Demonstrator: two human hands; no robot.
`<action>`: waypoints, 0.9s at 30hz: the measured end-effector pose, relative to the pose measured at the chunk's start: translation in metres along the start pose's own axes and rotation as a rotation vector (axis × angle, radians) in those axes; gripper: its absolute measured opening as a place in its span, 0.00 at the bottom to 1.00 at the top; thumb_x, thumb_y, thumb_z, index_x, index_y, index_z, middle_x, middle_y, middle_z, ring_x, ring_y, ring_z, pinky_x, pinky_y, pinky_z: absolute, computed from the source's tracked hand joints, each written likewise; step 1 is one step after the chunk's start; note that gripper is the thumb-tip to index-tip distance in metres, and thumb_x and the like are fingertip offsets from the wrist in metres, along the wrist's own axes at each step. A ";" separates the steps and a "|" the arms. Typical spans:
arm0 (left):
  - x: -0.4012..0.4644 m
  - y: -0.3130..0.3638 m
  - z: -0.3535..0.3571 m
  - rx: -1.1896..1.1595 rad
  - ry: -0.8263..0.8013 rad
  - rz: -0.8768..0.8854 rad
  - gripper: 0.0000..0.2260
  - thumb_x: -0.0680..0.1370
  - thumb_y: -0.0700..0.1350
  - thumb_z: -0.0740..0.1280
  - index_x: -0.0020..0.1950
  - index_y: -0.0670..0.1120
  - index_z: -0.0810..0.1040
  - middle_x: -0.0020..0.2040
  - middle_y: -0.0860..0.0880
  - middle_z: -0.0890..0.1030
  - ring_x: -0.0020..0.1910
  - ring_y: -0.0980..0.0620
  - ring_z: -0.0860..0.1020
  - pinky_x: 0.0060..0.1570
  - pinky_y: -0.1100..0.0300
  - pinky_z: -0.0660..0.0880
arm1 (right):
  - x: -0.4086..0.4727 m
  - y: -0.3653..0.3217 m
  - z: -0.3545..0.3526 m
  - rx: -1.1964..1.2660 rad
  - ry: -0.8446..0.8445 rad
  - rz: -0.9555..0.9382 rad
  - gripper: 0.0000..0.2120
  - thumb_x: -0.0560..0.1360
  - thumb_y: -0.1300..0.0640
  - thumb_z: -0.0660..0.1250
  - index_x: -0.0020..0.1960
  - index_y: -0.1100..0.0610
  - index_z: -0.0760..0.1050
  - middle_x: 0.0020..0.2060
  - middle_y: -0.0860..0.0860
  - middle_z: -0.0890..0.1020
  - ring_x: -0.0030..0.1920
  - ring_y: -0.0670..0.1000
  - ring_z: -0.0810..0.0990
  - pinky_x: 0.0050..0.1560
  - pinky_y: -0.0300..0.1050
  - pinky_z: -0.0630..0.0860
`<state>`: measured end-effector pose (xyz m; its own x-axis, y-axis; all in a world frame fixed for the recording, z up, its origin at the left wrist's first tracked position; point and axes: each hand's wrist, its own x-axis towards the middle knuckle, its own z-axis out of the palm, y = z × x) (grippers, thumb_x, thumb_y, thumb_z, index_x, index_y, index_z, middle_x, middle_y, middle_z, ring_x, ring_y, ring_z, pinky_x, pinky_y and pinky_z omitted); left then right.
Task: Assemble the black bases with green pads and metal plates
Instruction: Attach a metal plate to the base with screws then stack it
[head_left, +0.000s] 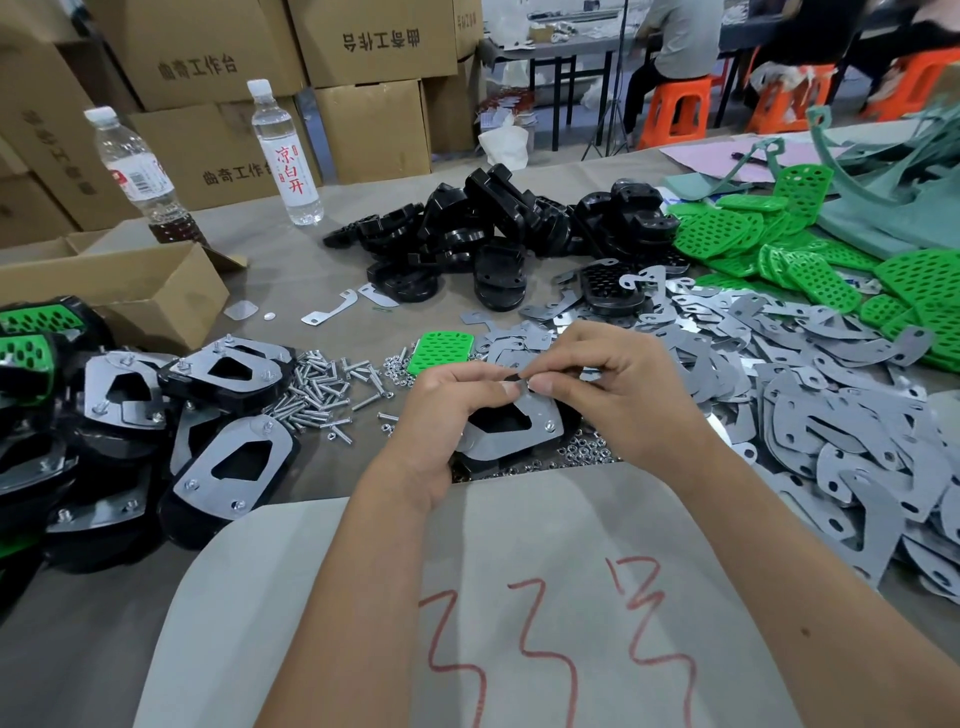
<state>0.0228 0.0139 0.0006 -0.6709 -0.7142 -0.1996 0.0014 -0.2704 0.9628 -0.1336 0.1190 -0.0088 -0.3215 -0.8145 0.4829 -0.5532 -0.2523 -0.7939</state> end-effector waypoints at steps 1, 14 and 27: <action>0.000 0.000 -0.001 -0.004 -0.008 -0.005 0.08 0.68 0.37 0.76 0.47 0.41 0.88 0.43 0.42 0.87 0.38 0.47 0.84 0.35 0.62 0.79 | 0.000 0.000 -0.001 0.009 -0.010 -0.005 0.04 0.75 0.61 0.77 0.48 0.53 0.88 0.40 0.51 0.82 0.43 0.54 0.80 0.44 0.52 0.77; 0.001 0.000 -0.001 0.018 0.000 -0.013 0.06 0.65 0.41 0.77 0.41 0.47 0.89 0.41 0.45 0.87 0.37 0.50 0.84 0.34 0.64 0.79 | -0.001 -0.002 0.001 0.073 0.018 0.019 0.03 0.73 0.63 0.79 0.44 0.57 0.87 0.40 0.54 0.82 0.41 0.59 0.78 0.42 0.58 0.78; 0.000 -0.002 0.002 0.023 0.014 0.010 0.06 0.73 0.34 0.75 0.49 0.39 0.88 0.41 0.43 0.86 0.36 0.50 0.83 0.35 0.64 0.78 | 0.000 0.001 -0.008 0.132 -0.077 0.052 0.08 0.73 0.67 0.78 0.47 0.55 0.88 0.41 0.49 0.82 0.41 0.52 0.78 0.43 0.36 0.73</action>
<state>0.0217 0.0160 -0.0009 -0.6606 -0.7257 -0.1924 -0.0093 -0.2483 0.9687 -0.1406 0.1228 -0.0059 -0.2844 -0.8646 0.4143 -0.4302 -0.2711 -0.8611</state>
